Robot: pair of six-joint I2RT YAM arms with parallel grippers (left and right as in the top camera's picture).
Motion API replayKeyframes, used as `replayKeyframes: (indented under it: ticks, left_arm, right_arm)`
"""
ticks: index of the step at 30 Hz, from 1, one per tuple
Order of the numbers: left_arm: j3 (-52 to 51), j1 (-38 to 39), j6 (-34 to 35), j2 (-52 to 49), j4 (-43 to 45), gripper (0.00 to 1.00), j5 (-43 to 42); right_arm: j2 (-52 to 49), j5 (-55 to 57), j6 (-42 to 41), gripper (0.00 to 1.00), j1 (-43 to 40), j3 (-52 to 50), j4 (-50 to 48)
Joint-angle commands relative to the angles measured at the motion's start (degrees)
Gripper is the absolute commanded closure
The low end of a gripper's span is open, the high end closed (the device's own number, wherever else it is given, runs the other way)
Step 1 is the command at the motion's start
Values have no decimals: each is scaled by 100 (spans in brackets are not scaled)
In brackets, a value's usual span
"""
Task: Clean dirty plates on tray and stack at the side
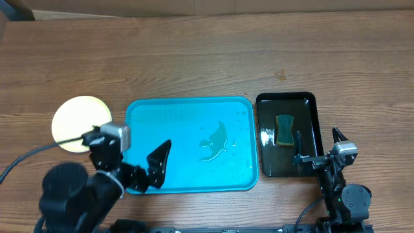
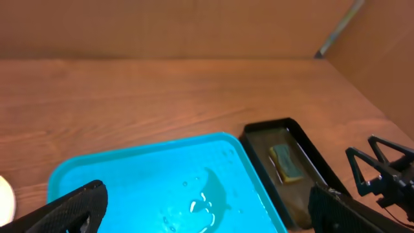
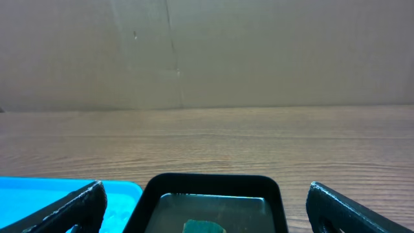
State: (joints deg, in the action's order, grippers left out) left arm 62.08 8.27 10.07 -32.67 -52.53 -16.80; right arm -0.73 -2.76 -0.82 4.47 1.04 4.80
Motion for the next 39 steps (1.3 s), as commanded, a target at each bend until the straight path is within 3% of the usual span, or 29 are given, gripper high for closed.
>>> replayKeyframes:
  ticks: [1, 6, 15, 20, 32, 39]
  left_arm:
    - [-369, 4, -111, 313, -22, 0, 225]
    - [-1543, 0, 223, 931, 1335, 0, 190]
    - [-3536, 0, 284, 1947, 5377, 0, 328]
    - [-4474, 0, 289, 2514, 6601, 0, 807]
    - [-5525, -372, 575, 3248, 6782, 0, 1541]
    - [-6137, -734, 1327, 3248, 6769, 0, 1576]
  right_arm:
    - [57, -35, 42, 0, -48, -59, -17]
    - [57, -35, 42, 0, -48, -59, -17]
    - [57, -35, 42, 0, -48, -59, -17]
    - [57, -35, 42, 0, -48, -59, -17]
    - [57, -35, 42, 0, -48, -59, -17]
    - [57, -35, 42, 0, -48, -59, -17]
